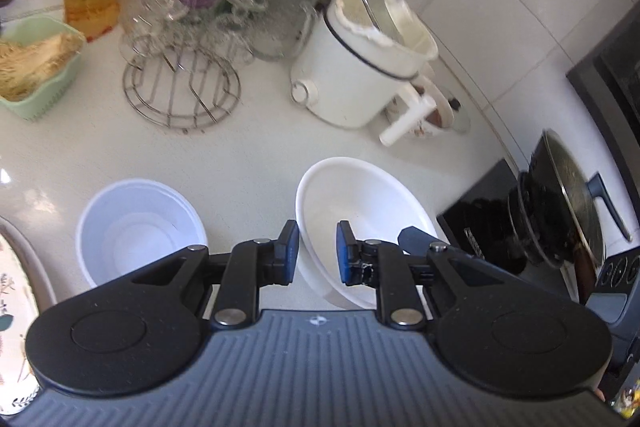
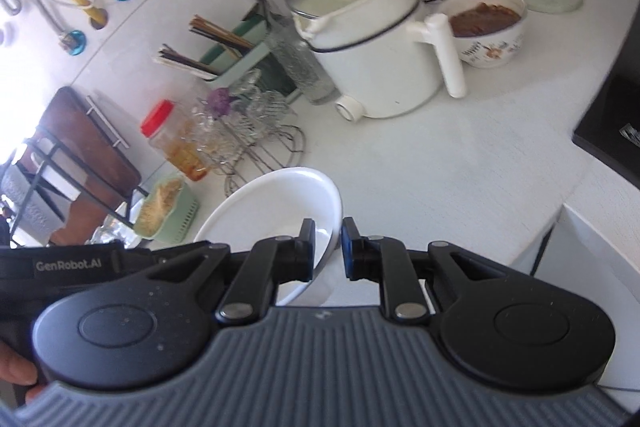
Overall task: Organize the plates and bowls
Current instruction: 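Lift the white bowl by its rim with both tools, then carry the white bowl with both tools over the floral plate stack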
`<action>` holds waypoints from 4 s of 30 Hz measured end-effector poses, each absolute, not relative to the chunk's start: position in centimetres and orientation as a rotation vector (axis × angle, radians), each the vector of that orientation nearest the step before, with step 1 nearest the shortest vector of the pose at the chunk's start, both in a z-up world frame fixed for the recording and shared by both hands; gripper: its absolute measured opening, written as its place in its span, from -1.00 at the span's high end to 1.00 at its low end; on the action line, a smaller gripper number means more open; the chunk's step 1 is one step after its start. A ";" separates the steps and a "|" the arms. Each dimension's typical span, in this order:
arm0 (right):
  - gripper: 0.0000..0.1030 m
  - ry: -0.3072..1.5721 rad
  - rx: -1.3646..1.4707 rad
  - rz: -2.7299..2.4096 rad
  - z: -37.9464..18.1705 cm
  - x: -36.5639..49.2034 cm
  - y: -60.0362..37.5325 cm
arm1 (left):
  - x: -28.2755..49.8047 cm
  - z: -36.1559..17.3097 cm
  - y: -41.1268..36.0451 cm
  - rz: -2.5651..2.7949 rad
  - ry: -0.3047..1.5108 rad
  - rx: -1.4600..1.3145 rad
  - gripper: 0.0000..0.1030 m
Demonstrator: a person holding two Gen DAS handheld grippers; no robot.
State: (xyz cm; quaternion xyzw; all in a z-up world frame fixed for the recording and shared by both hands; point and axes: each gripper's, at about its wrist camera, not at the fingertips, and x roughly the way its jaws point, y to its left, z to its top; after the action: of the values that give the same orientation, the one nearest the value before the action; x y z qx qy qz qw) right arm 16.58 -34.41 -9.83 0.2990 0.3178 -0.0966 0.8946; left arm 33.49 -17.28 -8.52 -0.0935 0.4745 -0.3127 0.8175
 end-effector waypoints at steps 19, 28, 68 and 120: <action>0.65 0.693 0.515 -0.021 -6.3 22.5 -31.4 | 35.5 -5.3 -12.4 -0.531 0.907 -0.275 0.58; 0.64 0.746 0.468 0.038 -6.9 24.4 -29.1 | 36.1 -7.3 -9.6 -0.438 0.924 -0.313 0.58; 0.16 0.978 0.231 0.214 -12.3 29.9 -24.0 | 37.9 -12.8 -5.4 -0.233 1.018 -0.321 0.26; 0.55 0.915 0.530 -0.062 -18.3 27.9 -23.6 | 41.0 -20.0 -7.4 -0.456 1.165 -0.158 0.38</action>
State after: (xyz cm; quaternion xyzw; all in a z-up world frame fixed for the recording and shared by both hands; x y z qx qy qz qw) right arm 27.87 -23.59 -18.31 0.2530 0.4365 -0.0295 0.8629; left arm 40.98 -7.37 -20.02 -0.0738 0.5448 -0.2131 0.8077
